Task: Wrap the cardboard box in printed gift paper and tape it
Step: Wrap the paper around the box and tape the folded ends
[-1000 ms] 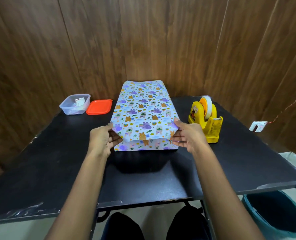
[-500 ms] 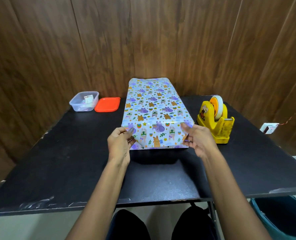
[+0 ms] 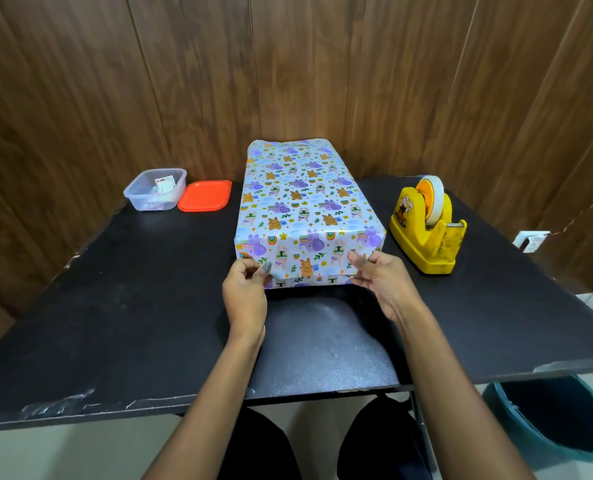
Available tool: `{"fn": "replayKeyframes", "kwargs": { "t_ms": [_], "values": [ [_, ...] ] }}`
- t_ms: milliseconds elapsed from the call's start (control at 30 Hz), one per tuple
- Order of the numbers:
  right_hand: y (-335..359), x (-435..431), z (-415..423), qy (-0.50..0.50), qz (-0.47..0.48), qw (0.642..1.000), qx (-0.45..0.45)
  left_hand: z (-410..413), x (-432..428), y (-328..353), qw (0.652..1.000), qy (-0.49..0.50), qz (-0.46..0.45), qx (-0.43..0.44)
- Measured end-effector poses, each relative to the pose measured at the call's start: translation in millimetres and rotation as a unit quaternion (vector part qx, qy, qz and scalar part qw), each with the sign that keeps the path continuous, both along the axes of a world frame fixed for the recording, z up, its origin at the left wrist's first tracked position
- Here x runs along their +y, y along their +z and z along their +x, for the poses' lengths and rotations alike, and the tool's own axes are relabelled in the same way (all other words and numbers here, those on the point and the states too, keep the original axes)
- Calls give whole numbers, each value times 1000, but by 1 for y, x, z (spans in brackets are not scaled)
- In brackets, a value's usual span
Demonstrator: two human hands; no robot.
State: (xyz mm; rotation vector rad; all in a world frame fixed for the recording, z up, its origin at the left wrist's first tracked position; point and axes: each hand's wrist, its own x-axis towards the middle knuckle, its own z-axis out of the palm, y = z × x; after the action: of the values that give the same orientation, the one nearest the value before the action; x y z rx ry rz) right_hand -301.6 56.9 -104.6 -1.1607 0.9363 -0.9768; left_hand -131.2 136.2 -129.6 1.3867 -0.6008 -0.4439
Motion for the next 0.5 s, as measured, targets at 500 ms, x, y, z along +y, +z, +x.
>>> {"fn": "replayKeyframes", "kwargs": {
  "t_ms": [500],
  "values": [
    [-8, -7, 1, -6, -84, 989, 119, 3, 8, 13, 900, 179, 170, -358]
  ]
}}
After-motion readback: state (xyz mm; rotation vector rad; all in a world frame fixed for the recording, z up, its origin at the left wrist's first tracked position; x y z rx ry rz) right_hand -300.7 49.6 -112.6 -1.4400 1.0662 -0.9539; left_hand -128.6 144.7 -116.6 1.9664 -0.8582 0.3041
